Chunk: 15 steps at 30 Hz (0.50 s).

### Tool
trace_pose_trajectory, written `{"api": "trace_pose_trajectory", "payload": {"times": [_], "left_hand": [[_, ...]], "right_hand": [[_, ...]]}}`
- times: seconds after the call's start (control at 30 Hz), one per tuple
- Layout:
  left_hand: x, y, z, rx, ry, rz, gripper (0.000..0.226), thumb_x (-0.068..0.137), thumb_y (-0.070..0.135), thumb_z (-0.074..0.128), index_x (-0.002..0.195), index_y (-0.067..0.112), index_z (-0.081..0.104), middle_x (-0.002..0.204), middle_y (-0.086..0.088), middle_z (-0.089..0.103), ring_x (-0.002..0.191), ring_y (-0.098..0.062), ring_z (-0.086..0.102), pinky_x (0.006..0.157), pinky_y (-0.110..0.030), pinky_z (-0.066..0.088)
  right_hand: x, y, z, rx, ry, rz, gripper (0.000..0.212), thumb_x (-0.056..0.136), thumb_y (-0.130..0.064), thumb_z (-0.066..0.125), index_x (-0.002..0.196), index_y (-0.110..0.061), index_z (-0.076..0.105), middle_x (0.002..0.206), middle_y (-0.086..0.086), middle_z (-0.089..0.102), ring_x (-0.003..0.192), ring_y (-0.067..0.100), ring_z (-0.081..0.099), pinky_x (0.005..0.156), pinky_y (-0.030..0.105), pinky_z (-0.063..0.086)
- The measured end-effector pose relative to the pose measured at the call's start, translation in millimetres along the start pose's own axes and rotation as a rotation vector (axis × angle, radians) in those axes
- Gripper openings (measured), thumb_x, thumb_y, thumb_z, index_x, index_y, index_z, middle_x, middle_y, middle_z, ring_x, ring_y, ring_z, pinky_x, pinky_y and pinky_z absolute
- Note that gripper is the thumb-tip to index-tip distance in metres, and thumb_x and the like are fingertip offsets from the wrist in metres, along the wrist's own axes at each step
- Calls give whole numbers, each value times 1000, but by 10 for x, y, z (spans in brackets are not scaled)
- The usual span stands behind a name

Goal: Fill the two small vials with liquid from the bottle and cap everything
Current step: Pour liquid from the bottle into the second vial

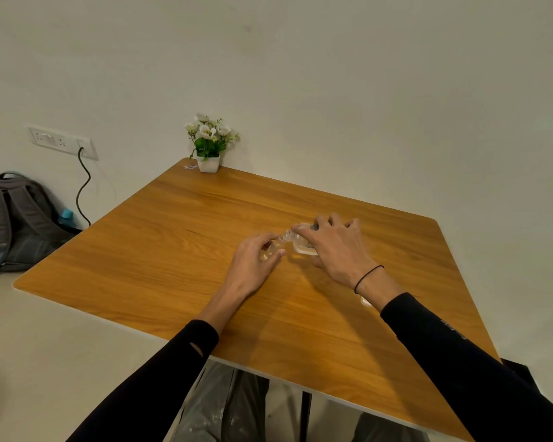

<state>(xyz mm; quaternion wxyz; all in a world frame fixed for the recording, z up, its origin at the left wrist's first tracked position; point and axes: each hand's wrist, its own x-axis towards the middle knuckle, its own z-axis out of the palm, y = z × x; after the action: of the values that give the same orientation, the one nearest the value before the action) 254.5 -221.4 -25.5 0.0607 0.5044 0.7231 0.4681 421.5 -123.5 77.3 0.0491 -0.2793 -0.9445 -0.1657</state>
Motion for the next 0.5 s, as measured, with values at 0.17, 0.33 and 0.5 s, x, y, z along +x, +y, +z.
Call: {"api": "trace_pose_trajectory", "payload": {"times": [0.17, 0.33, 0.5], "left_hand": [[8, 7, -10, 1, -2, 4, 45, 99, 38, 74, 139, 18, 68, 127, 0, 73, 113, -13, 65, 101, -40, 58], [8, 8, -13, -9, 6, 11, 43, 99, 35, 75, 138, 17, 70, 125, -1, 74, 112, -16, 68, 97, -36, 57], [23, 19, -11, -9, 19, 18, 43, 99, 34, 76, 138, 17, 70, 127, 0, 75, 110, -12, 67, 98, -35, 57]], "right_hand": [[4, 2, -10, -5, 1, 2, 72, 95, -43, 70, 155, -46, 31, 143, 6, 52, 130, 31, 48, 97, 54, 40], [17, 0, -17, -22, 6, -2, 69, 95, -43, 70, 153, -46, 33, 141, 6, 53, 127, 31, 49, 95, 54, 42], [25, 12, -27, -43, 17, -7, 70, 94, -41, 71, 153, -46, 33, 140, 7, 54, 125, 31, 50, 92, 54, 42]]}}
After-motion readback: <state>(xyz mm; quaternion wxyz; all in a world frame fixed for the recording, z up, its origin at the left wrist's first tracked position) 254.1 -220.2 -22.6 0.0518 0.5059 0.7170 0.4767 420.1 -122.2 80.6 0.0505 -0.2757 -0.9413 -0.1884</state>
